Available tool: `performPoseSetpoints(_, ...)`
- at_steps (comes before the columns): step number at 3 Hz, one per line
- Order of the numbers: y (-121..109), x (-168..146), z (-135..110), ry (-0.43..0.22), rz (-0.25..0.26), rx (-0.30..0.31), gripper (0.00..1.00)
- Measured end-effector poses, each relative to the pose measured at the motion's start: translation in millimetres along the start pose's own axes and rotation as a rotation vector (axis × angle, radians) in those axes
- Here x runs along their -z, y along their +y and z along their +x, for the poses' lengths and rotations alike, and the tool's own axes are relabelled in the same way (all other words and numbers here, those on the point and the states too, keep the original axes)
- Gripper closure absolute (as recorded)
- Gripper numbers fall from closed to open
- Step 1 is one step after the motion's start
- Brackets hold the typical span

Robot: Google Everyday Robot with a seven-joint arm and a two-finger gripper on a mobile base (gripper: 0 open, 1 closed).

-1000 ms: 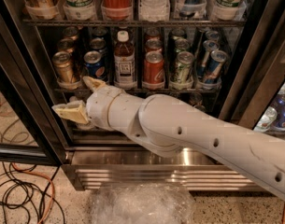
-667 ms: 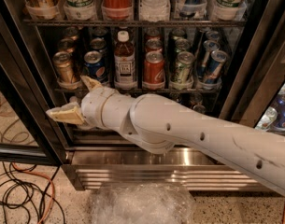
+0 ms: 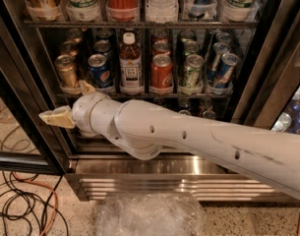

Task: Pick orange can from middle shelf of fridge

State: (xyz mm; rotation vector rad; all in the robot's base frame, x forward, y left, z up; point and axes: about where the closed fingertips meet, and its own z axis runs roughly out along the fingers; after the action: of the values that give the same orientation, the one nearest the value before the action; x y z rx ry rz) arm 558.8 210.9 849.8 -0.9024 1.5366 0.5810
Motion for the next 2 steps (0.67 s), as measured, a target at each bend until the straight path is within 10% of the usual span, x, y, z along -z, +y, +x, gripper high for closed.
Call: performPoseSetpoints(2, 3.7, -6.9, -2.8, -0.004, 0.026, 0.012, 0.04)
